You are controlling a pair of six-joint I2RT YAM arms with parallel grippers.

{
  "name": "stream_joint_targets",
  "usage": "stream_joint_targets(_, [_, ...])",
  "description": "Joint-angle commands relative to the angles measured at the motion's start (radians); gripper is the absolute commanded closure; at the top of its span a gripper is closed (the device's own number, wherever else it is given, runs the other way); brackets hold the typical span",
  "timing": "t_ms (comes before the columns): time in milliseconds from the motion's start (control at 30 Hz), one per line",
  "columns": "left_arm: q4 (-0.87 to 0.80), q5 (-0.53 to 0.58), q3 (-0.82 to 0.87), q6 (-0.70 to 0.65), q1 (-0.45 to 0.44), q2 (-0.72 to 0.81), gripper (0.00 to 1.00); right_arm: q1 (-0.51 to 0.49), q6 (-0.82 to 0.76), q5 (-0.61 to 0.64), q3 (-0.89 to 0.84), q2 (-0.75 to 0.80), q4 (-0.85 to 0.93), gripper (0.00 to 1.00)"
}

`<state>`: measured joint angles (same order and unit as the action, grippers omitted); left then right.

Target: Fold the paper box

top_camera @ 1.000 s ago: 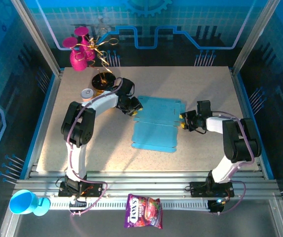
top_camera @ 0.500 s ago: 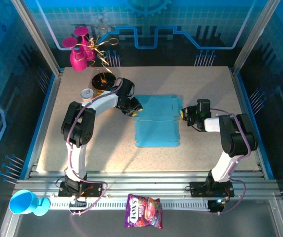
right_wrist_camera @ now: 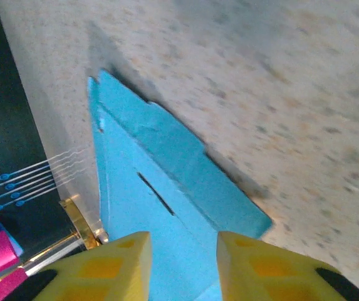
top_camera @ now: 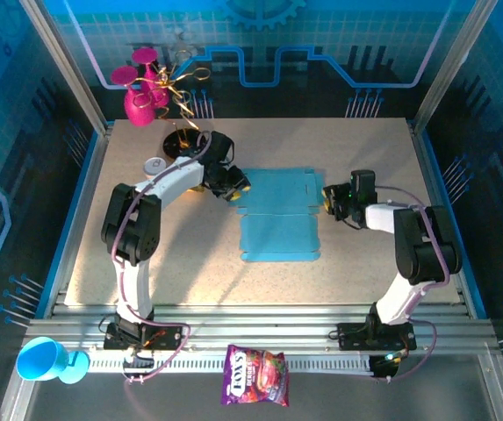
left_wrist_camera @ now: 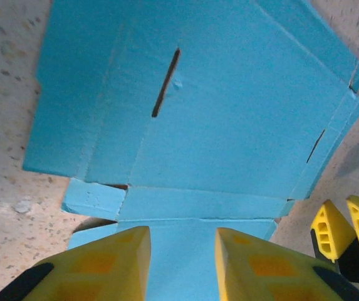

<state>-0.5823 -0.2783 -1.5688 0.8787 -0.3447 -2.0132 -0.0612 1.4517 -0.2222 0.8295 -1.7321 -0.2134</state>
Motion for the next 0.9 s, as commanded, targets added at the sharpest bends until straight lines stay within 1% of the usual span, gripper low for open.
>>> stream_joint_targets(0, [-0.053, 0.019, -0.071, -0.033, 0.026, -0.067, 0.68, 0.035, -0.211, -0.036, 0.154, -0.034, 0.262, 0.58])
stream_joint_targets(67, [-0.066, 0.019, -0.108, -0.042, 0.024, -0.109, 0.68, 0.035, -0.276, -0.047, 0.219, -0.066, 0.366, 0.53])
stream_joint_targets(100, [-0.064, 0.021, -0.117, -0.044, 0.021, -0.126, 0.69, 0.033, -0.278, -0.049, 0.225, -0.069, 0.384, 0.51])
stream_joint_targets(167, [-0.063, 0.031, -0.121, -0.049, 0.018, -0.152, 0.69, 0.026, -0.244, -0.056, 0.198, -0.052, 0.370, 0.49])
stream_joint_targets(267, [-0.061, 0.050, -0.116, -0.059, 0.018, -0.174, 0.69, 0.004, -0.176, -0.059, 0.132, -0.024, 0.292, 0.45])
stream_joint_targets(433, [-0.061, 0.052, -0.115, -0.078, 0.015, -0.210, 0.69, -0.021, -0.159, -0.075, 0.101, -0.042, 0.260, 0.44])
stream_joint_targets(533, [-0.070, 0.054, -0.107, -0.094, 0.003, -0.232, 0.69, -0.012, -0.160, -0.090, 0.085, -0.052, 0.229, 0.44])
stream_joint_targets(700, [-0.048, 0.055, -0.047, -0.095, -0.017, -0.230, 0.69, -0.003, -0.133, -0.124, 0.080, -0.094, 0.175, 0.44])
stream_joint_targets(867, [-0.054, 0.074, -0.015, -0.113, -0.023, -0.228, 0.70, 0.011, -0.128, -0.143, 0.107, -0.139, 0.091, 0.47])
